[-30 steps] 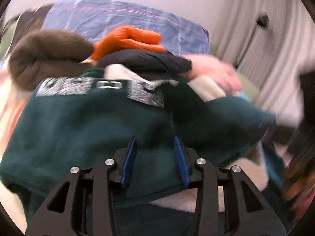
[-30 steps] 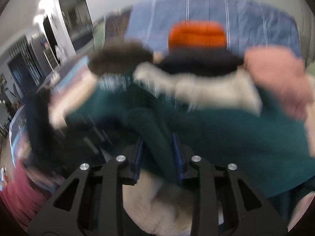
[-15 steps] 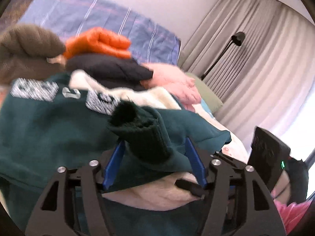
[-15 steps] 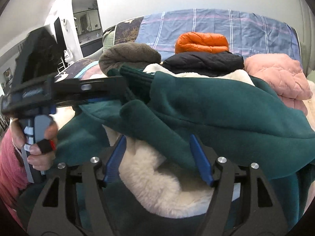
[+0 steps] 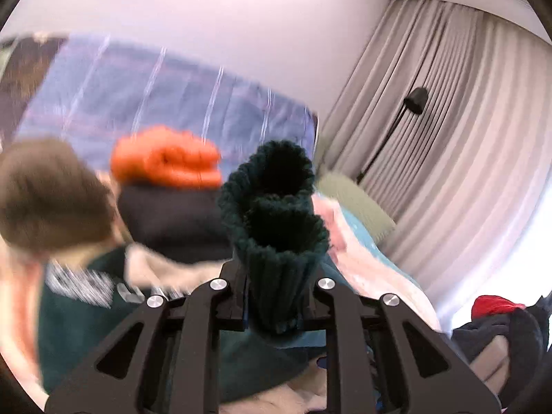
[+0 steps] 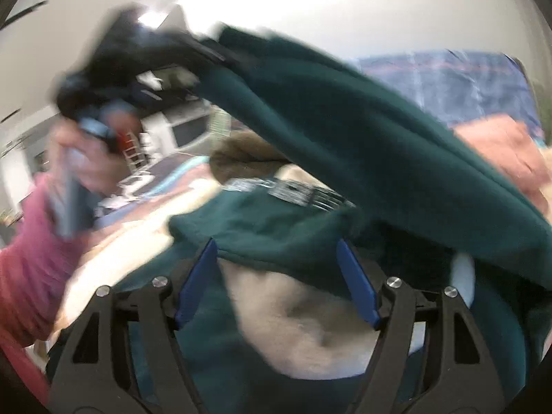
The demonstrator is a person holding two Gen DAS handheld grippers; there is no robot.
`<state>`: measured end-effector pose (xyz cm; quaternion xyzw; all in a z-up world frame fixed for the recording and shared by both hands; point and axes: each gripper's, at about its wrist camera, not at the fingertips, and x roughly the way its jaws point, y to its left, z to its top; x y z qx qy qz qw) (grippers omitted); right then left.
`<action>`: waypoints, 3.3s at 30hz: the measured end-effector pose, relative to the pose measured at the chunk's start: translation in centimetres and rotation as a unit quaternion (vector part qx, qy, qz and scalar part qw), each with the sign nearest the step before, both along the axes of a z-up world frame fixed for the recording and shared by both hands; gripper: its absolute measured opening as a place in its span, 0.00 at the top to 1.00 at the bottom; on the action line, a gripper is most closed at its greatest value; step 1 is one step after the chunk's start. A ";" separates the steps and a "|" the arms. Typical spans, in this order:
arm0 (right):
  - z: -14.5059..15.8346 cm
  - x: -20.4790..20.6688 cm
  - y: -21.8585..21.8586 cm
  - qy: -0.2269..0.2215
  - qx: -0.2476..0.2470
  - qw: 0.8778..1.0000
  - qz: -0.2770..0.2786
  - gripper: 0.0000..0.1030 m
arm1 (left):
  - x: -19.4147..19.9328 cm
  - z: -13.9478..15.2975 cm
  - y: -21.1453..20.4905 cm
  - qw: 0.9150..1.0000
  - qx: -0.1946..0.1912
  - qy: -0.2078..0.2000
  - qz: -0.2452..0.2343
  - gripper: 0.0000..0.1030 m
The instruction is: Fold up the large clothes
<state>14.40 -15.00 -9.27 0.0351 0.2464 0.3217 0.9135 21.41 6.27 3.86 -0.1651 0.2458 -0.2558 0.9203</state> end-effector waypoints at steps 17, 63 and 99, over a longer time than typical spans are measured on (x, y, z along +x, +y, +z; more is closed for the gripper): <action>-1.5 2.5 -1.2 0.148 -0.095 0.980 -0.091 0.24 | -2.1 -14.4 9.9 0.975 0.103 0.148 0.127 0.64; 3.6 14.5 -1.3 0.042 -0.183 0.964 -0.189 1.00 | -2.1 -9.4 11.5 0.988 0.088 0.049 0.113 0.90; 0.2 4.1 -0.6 0.064 -0.148 0.980 -0.118 0.47 | -2.5 -13.4 1.0 0.972 0.207 0.107 0.035 0.50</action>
